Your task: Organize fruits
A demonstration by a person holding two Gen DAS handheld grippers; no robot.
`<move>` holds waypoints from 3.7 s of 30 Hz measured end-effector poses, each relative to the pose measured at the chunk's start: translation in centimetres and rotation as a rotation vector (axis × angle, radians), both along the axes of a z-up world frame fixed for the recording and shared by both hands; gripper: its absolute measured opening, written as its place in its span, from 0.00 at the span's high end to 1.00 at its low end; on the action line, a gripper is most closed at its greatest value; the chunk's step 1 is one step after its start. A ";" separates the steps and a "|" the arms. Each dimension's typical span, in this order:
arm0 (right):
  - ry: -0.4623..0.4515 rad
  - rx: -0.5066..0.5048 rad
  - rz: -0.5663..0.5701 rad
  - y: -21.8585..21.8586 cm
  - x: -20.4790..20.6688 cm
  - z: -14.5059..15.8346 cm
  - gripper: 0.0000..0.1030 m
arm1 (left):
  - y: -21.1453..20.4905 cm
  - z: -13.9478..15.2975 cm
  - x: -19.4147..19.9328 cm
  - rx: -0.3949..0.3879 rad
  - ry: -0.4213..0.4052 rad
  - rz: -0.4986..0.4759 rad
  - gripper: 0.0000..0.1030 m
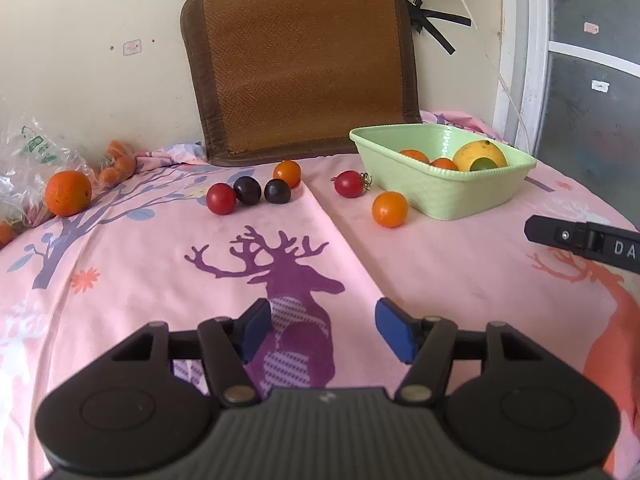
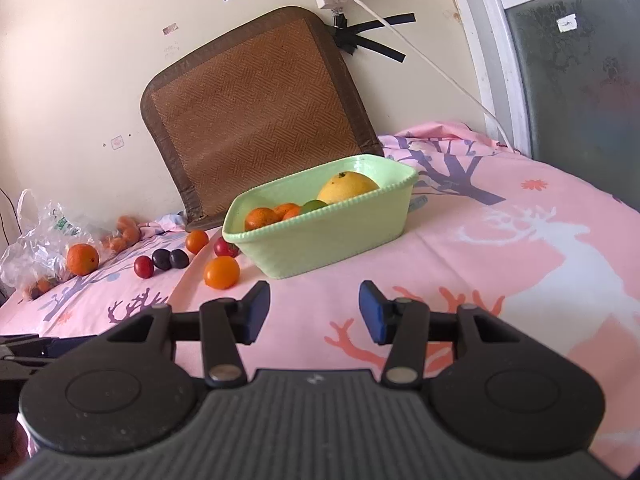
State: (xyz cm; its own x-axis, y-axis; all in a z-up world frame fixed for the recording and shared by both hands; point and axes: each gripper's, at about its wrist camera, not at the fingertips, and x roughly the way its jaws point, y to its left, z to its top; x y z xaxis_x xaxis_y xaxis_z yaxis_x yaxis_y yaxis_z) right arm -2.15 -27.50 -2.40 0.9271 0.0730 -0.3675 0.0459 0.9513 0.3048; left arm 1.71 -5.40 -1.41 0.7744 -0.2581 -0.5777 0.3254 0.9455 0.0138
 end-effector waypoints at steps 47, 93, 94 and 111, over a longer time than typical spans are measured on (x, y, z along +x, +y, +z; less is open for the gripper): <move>0.021 0.000 -0.020 -0.2 0.3 -0.2 0.45 | 0.7 0.0 -0.3 -0.091 -0.009 -0.085 0.22; 0.006 -0.028 -0.005 -0.3 0.3 -0.3 0.45 | 0.9 0.2 0.0 -0.114 0.010 -0.077 0.19; 0.006 -0.030 -0.004 -0.1 0.2 -0.3 0.45 | 1.0 0.2 0.0 -0.115 0.011 -0.076 0.19; 0.007 -0.041 0.006 0.1 0.3 -0.3 0.45 | 1.2 0.1 0.3 -0.130 0.025 -0.072 0.19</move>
